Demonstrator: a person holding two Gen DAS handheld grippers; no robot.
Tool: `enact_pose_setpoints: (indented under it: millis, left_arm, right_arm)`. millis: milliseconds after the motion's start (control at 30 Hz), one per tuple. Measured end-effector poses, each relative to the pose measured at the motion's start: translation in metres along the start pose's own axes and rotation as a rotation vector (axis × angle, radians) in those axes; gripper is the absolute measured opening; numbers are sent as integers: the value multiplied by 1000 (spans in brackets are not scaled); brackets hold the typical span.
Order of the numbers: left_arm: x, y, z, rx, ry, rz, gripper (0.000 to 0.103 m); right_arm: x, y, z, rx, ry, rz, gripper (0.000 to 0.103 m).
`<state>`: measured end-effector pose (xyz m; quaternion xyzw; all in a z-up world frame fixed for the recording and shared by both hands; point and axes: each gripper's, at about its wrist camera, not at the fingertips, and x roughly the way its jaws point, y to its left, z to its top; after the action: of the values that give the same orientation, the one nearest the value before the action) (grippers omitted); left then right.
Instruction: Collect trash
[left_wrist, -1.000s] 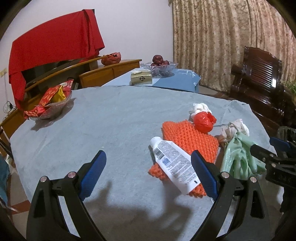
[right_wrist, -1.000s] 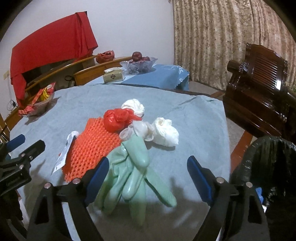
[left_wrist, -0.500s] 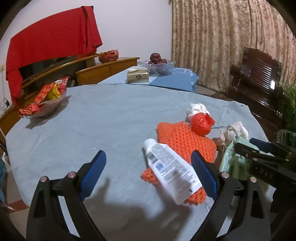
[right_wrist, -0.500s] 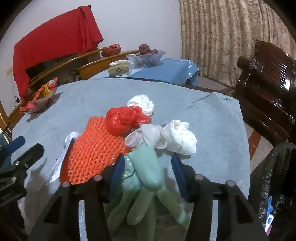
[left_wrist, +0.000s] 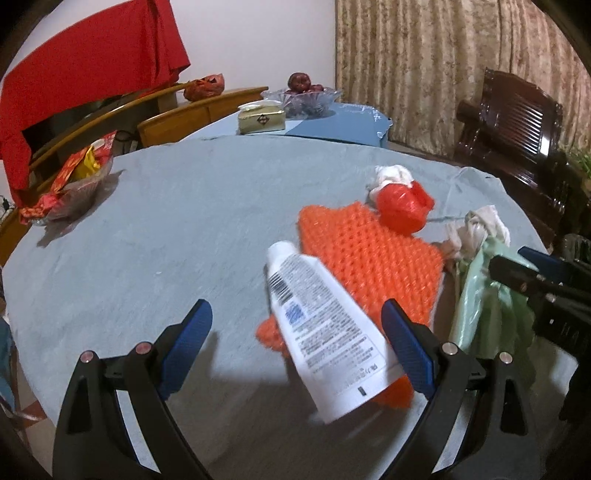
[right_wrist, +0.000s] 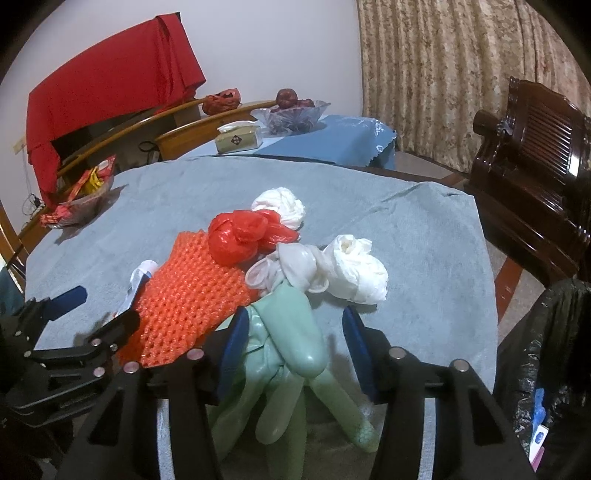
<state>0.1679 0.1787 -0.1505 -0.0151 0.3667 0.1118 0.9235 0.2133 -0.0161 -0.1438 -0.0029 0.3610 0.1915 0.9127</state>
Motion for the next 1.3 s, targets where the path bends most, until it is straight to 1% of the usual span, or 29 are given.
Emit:
enact_pose_setpoints:
  millis: [233, 267, 300, 367, 433, 467, 600, 767, 800, 867, 900, 1000, 1067, 1100, 1200, 1233, 1267, 1300]
  left_arm:
    - [-13, 33, -3, -77, -11, 29, 90]
    - [-13, 35, -2, -83, -10, 32, 89]
    - [-11, 38, -2, -87, -5, 34, 86]
    - [-7, 41, -2, -90, 13, 18, 74]
    - [-3, 43, -2, -104, 25, -10, 68]
    - [-2, 44, -2, -108, 29, -15, 68]
    - [-6, 49, 2, -130, 10, -28, 68]
    - [-8, 50, -2, -104, 11, -8, 68]
    - [-8, 54, -3, -115, 19, -7, 68]
    - [-12, 61, -4, -144, 8, -7, 68]
    - [-15, 63, -4, -147, 0, 5, 68]
    - [-9, 64, -3, -136, 18, 24, 68]
    - [-3, 64, -3, -142, 37, 8, 63]
    - [-2, 63, -2, -147, 38, -3, 63]
    - [-7, 56, 2, -132, 14, -31, 66]
    - [-7, 53, 2, -123, 9, -36, 69]
    - [-7, 50, 3, -108, 6, -35, 72]
    - [-5, 44, 4, -88, 8, -26, 72]
  right_arm:
    - [1, 3, 0, -4, 1, 2, 52]
    - [1, 5, 0, -7, 3, 3, 52]
    - [1, 6, -1, -8, 5, 3, 52]
    - [1, 7, -1, -9, 7, 3, 52]
    - [2, 7, -1, -10, 7, 2, 52]
    - [2, 7, -1, -11, 7, 3, 52]
    - [2, 9, -2, -15, 7, 1, 52]
    - [2, 9, -2, -18, 7, 3, 52]
    - [3, 9, -1, -20, 8, 3, 52]
    - [2, 9, -2, -21, 8, 3, 52]
    - [2, 9, -2, -20, 9, 2, 52]
    - [2, 10, -2, -19, 10, 2, 52]
    - [2, 10, -2, -19, 10, 2, 52]
    - [2, 10, -2, -19, 10, 3, 52]
    - [3, 10, -2, -25, 11, 1, 52]
    - [4, 9, -2, -24, 14, 1, 52]
    - [5, 10, -3, -23, 14, 1, 52]
    - [5, 10, -3, -24, 13, 1, 52]
